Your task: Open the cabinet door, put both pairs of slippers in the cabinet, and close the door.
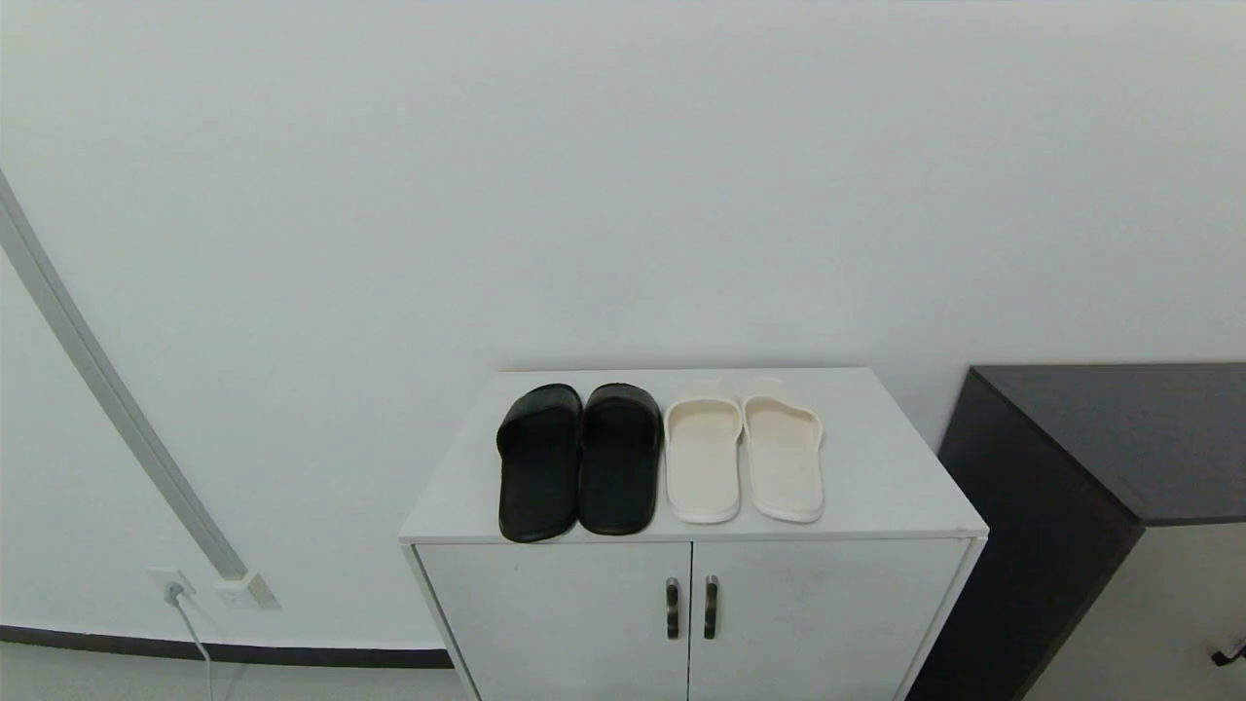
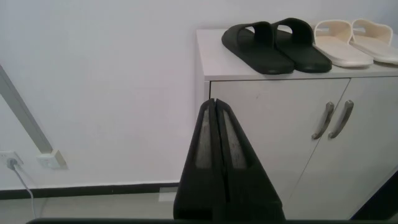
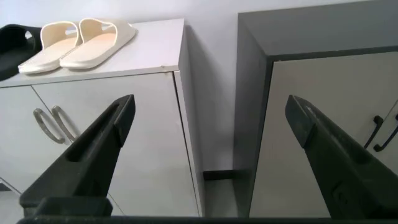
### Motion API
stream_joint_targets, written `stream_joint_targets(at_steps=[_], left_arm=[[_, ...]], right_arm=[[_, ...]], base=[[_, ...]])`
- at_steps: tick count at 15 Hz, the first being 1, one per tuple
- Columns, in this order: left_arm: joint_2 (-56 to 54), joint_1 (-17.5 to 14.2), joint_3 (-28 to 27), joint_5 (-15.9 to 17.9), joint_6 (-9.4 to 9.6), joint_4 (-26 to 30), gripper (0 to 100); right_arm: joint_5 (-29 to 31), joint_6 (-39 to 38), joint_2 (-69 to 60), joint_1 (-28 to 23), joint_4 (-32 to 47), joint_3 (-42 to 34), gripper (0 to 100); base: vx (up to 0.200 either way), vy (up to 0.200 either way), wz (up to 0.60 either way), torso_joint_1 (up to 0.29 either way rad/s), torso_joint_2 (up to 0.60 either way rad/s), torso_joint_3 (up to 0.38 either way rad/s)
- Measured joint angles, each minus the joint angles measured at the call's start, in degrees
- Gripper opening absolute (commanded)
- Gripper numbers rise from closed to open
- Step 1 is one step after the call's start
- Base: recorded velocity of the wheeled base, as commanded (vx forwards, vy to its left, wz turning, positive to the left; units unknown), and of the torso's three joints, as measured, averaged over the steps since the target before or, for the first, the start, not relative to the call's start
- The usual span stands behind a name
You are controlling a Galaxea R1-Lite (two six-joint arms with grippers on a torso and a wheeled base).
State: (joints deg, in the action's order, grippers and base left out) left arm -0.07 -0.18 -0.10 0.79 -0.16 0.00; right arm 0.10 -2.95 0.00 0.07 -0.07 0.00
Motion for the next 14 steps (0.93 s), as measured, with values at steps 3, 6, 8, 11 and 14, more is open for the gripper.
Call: stream_joint_targets(at_steps=[3,6,8,11,14], left_arm=[[0.0,0.0,0.0,0.0,-0.05,0.0,0],[0.0,0.0,0.0,0.0,-0.05,0.0,0],[0.0,0.0,0.0,0.0,-0.06,0.0,0],[0.0,0.0,0.0,0.0,-0.16,0.0,0],[0.0,0.0,0.0,0.0,-0.13,0.0,0]], right_arm=[[-0.1,0.2,0.0,0.0,0.1,0.2,100],[-0.1,-1.8,2.5,0.6,0.8,7.4,100],[-1.8,-2.7,7.2,1.4,1.4,9.2,100],[-5.7,-2.9,15.5,2.2,1.0,10.4,100],[-8.5,-1.7,25.3,3.1,-3.5,12.3,100]], base=[[0.000,0.000,0.00,0.000,0.00,0.000],[0.000,0.000,0.00,0.000,0.00,0.000],[0.000,0.000,0.00,0.000,0.00,0.000],[0.000,0.000,0.00,0.000,0.00,0.000],[0.000,0.000,0.00,0.000,0.00,0.000]])
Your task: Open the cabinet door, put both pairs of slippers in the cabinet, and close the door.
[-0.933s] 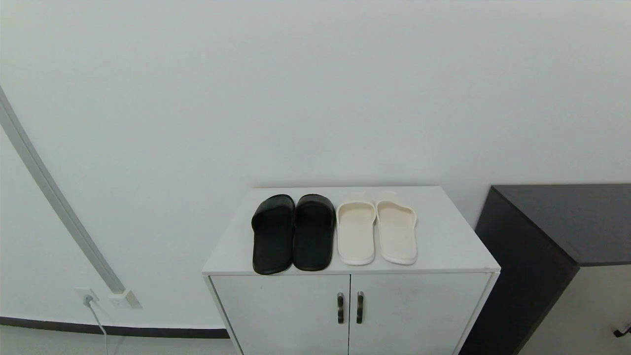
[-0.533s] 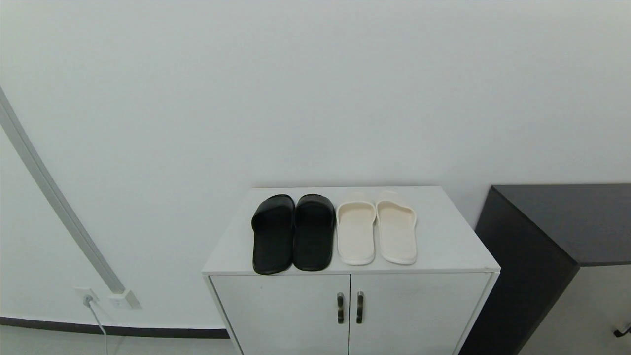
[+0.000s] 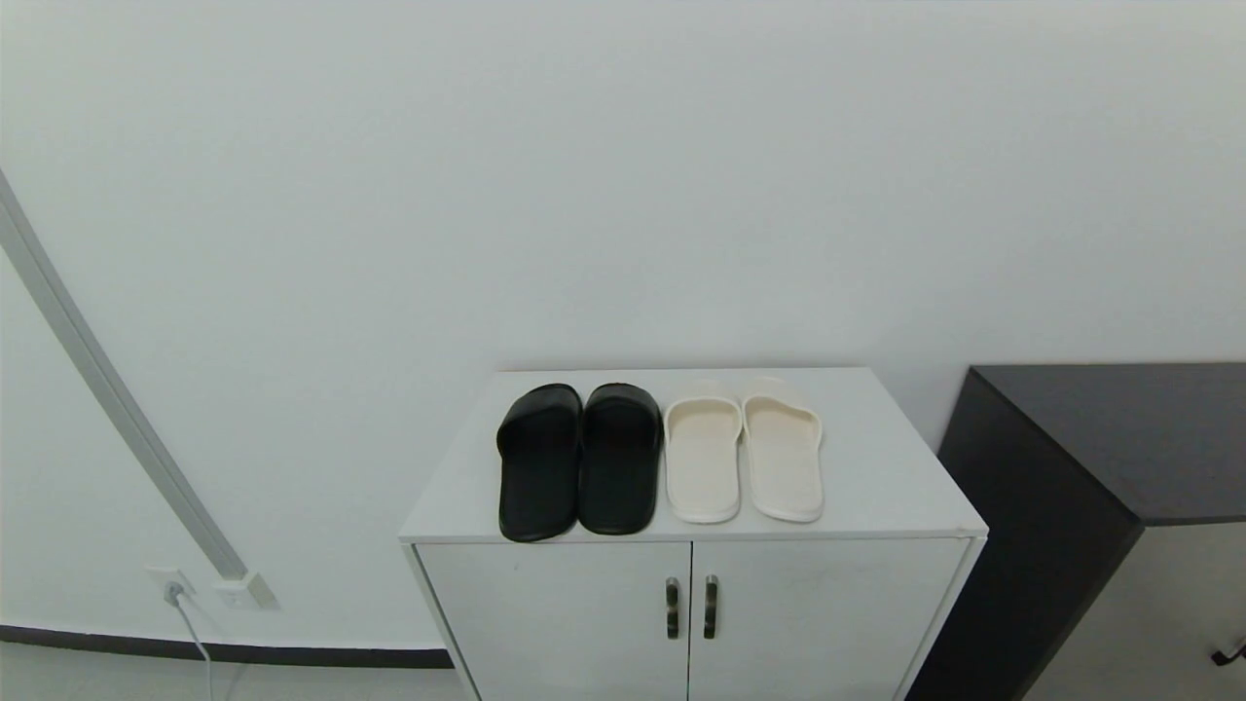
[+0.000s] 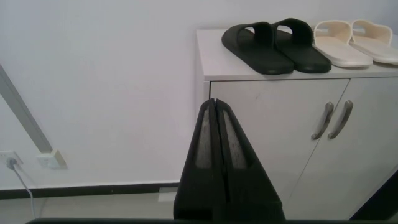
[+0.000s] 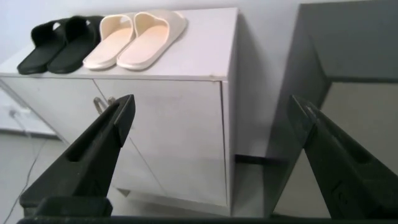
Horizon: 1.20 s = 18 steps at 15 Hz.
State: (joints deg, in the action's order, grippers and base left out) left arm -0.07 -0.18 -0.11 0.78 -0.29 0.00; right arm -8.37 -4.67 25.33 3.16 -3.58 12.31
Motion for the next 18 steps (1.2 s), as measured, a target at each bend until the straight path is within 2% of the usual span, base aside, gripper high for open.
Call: stream_joint_targets(at_steps=[5,10,12,16,18], left_arm=[[0.0,0.0,0.0,0.0,0.05,0.0,0],[0.0,0.0,0.0,0.0,0.02,0.0,0],[0.0,0.0,0.0,0.0,0.02,0.0,0],[0.0,0.0,0.0,0.0,0.05,0.0,0],[0.0,0.0,0.0,0.0,0.05,0.0,0]], right_arm=[[-0.4,0.7,19.0,6.3,-13.3,2.0,100],[2.1,0.0,32.2,13.7,-14.8,7.7,100],[4.8,-1.6,35.9,17.6,-14.9,10.3,100],[13.8,-7.4,43.2,28.7,-15.9,15.1,100],[17.1,-8.7,47.1,32.1,-17.8,17.3,100]], base=[[0.000,0.000,0.00,0.000,0.00,0.000],[0.000,0.000,0.00,0.000,0.00,0.000],[0.000,0.000,0.00,0.000,0.00,0.000],[0.000,0.000,0.00,0.000,0.00,0.000],[0.000,0.000,0.00,0.000,0.00,0.000]])
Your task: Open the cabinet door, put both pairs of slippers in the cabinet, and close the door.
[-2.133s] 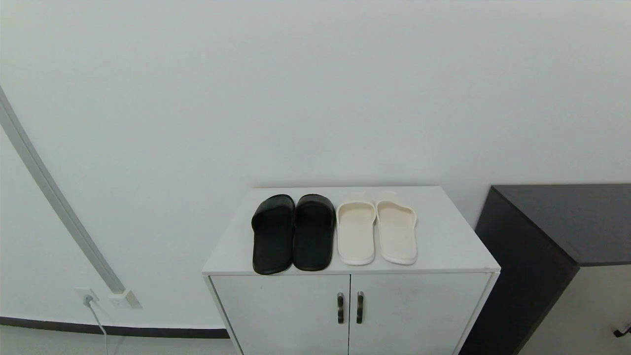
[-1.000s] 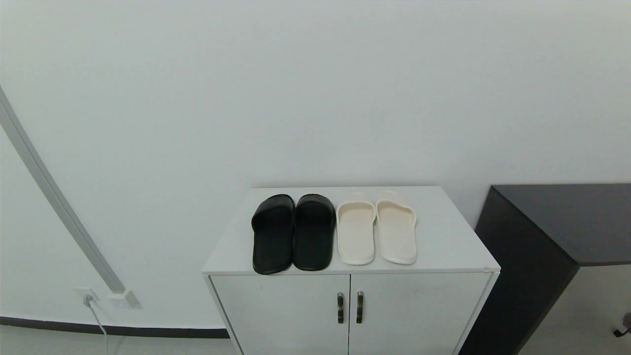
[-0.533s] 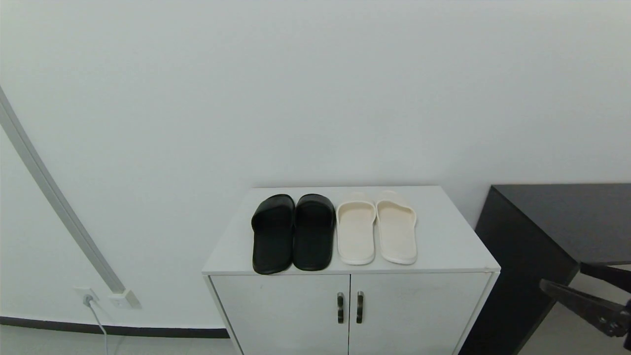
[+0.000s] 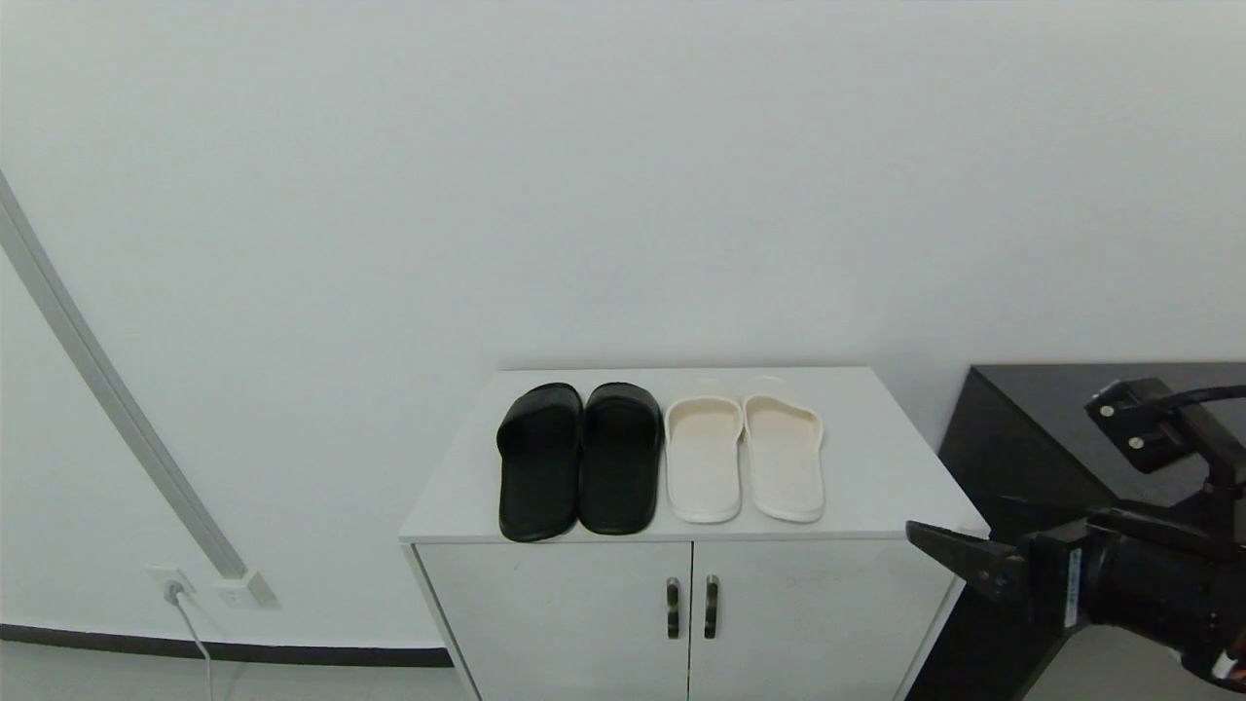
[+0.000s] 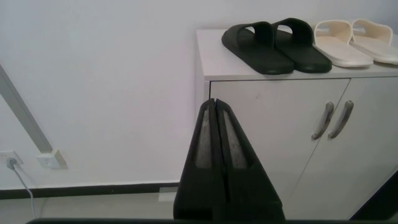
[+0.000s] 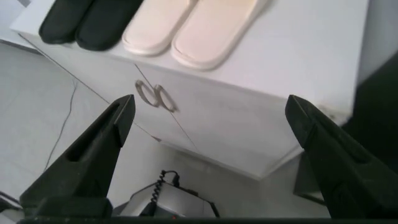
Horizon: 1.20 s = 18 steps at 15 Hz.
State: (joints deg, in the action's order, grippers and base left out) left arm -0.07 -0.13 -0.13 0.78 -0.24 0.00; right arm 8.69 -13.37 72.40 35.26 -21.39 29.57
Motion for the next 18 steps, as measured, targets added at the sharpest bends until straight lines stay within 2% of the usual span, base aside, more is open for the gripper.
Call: stream_joint_targets(at_steps=[4,8,13,18], left_arm=[[0.0,0.0,0.0,0.0,0.02,0.0,0],[0.0,0.0,0.0,0.0,0.00,0.0,0],[0.0,0.0,0.0,0.0,0.02,0.0,0],[0.0,-0.1,0.0,0.0,0.00,0.0,0]], right_arm=[[4.1,-0.9,7.5,4.5,-2.4,4.2,100],[11.3,-2.8,16.5,7.9,-5.6,9.6,100],[20.9,-2.3,30.6,8.5,-14.8,16.8,100],[24.3,-1.0,44.3,7.7,-16.8,30.8,100]], base=[[0.000,0.000,0.00,0.000,0.00,0.000],[0.000,0.000,0.00,0.000,0.00,0.000],[0.000,0.000,0.00,0.000,0.00,0.000],[0.000,0.000,0.00,0.000,0.00,0.000]])
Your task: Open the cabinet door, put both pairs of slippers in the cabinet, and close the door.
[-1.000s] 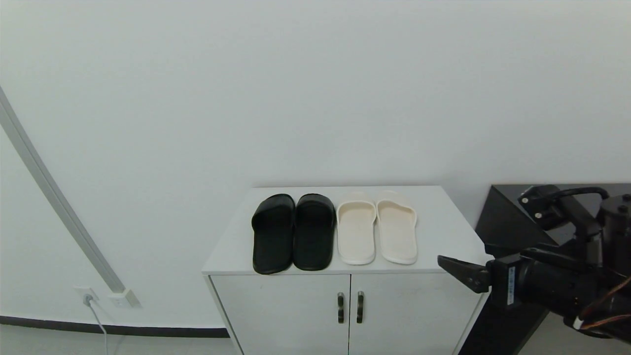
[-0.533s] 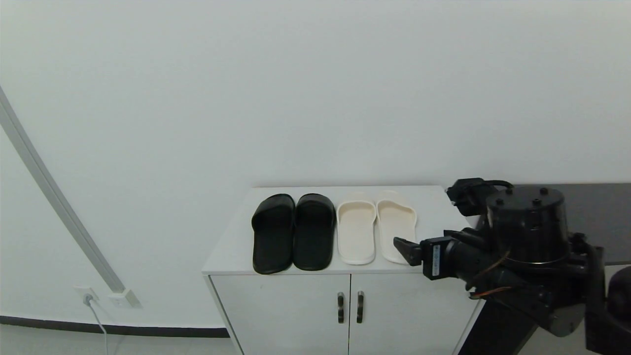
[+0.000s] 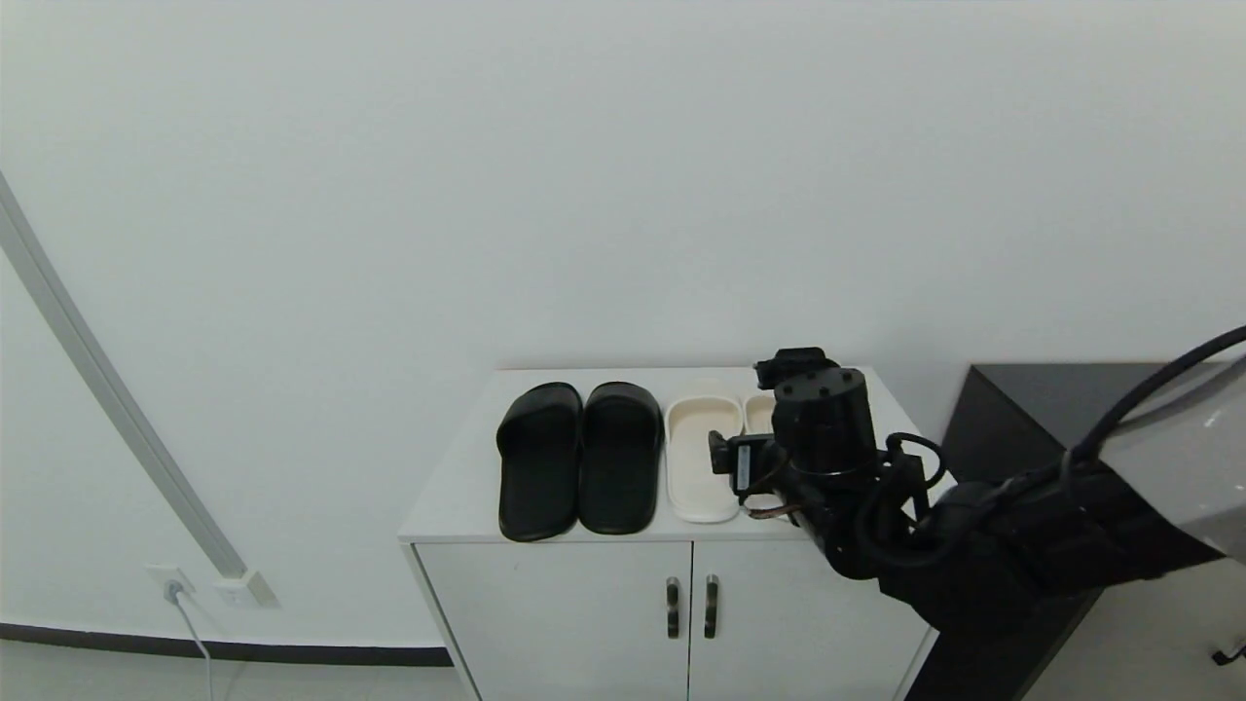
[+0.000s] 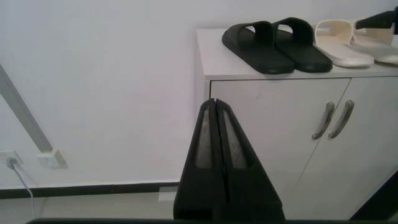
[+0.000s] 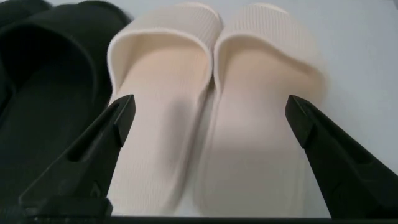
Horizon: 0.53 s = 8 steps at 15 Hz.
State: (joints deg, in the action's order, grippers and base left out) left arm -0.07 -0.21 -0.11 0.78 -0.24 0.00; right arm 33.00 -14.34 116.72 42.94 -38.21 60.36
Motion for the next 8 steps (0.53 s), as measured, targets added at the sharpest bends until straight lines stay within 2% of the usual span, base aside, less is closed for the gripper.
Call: stream_joint_targets(at_steps=[8], left_arm=[[0.0,0.1,0.0,0.0,0.00,0.0,0]], right_arm=[[1.3,3.2,14.3,-4.3,2.0,18.3,100]], base=[[0.000,0.000,0.00,0.000,0.00,0.000]])
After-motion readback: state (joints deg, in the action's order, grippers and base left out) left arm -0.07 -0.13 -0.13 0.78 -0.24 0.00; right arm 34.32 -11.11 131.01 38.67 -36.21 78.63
